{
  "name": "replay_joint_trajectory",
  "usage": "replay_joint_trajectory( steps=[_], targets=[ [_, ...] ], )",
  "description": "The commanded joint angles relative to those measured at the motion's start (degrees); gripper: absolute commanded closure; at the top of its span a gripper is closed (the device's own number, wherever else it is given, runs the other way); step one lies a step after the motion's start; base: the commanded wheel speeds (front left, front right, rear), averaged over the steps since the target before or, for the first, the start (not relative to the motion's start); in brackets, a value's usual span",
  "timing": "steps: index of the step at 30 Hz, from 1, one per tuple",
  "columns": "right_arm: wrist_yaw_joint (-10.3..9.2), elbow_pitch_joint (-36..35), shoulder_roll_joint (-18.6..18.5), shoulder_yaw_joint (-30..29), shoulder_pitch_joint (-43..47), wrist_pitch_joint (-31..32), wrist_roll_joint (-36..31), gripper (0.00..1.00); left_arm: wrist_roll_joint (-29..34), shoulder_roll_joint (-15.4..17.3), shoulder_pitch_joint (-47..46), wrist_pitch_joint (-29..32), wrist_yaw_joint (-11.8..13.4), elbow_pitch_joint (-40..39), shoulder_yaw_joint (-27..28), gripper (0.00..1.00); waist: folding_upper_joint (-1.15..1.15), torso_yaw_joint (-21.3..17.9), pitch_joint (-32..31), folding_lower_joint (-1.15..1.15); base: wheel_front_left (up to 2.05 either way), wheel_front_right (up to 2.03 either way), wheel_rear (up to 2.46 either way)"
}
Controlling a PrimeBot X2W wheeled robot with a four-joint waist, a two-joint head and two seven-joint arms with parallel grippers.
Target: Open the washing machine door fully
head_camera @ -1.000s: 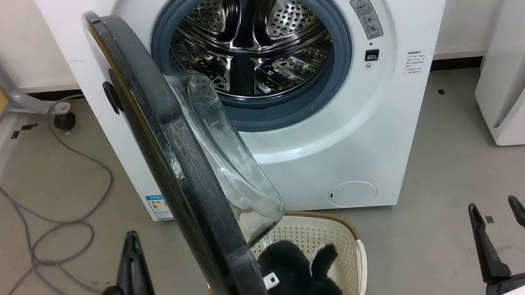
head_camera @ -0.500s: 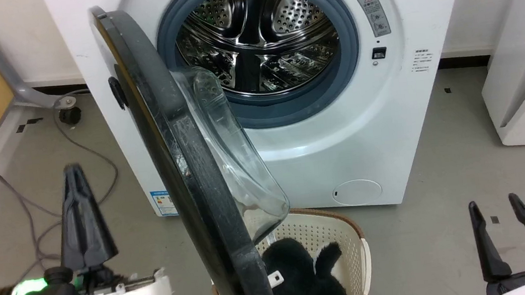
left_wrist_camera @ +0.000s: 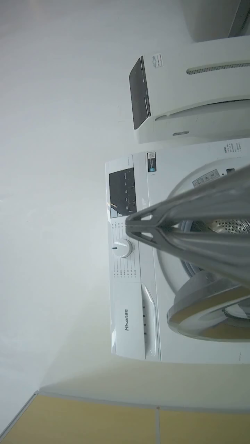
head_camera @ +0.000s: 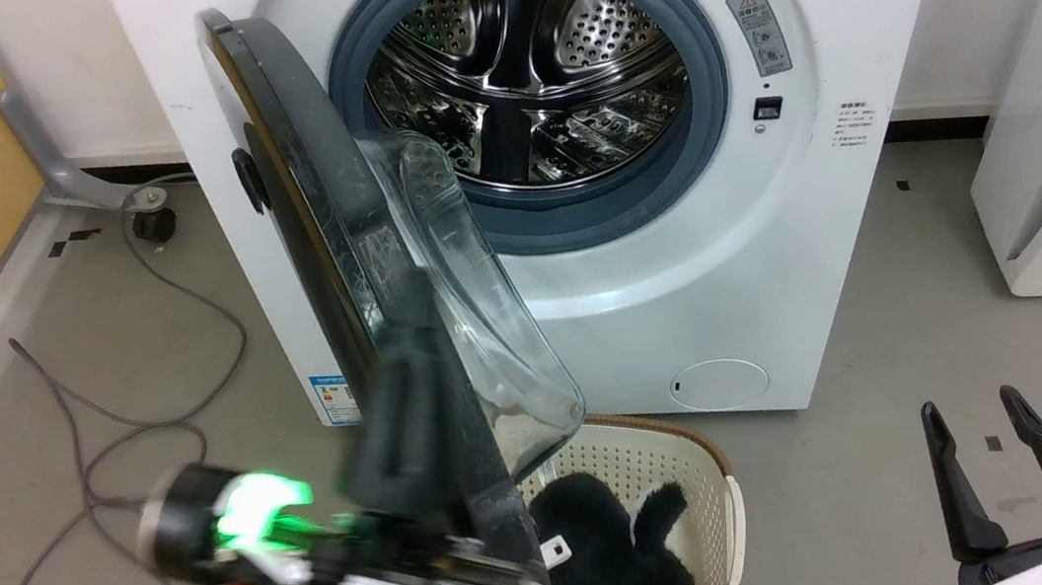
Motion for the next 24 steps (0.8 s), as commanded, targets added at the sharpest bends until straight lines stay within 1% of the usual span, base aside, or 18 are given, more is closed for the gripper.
replay_joint_trajectory(
  steps=[1,5,11,16,24],
  targets=[
    [0.03,-0.1,0.3,0.0,0.5,-0.3,-0.1,0.0,-0.4,0.1,-0.7,-0.2,-0.3,0.1,-0.4,1.0,0.0,0.0,0.0,0.0,0.0,0.0,0.0],
    [0.03,-0.2,0.3,0.0,0.3,-0.3,-0.2,0.0,-0.7,0.1,-0.8,-0.2,-1.8,2.0,-5.3,1.0,0.0,-0.1,0.1,0.0,0.0,0.0,0.0],
    [0.03,-0.1,0.3,0.0,0.4,-0.3,0.0,0.0,-2.2,0.1,0.1,-0.2,-2.6,4.9,-11.0,1.0,0.0,-0.4,0.1,0.0,0.0,0.0,0.0],
    [0.03,0.0,0.3,-0.1,0.7,-0.3,0.0,0.0,-2.1,0.1,1.8,-0.2,-3.6,6.9,-15.3,1.0,0.0,-0.2,0.0,0.0,0.0,0.0,0.0],
    [0.03,0.0,0.3,-0.1,0.7,-0.3,-0.1,0.0,-1.7,0.2,5.1,-0.2,-4.1,10.8,-18.0,1.0,0.0,0.9,0.1,0.0,0.0,0.0,0.0]
  ],
)
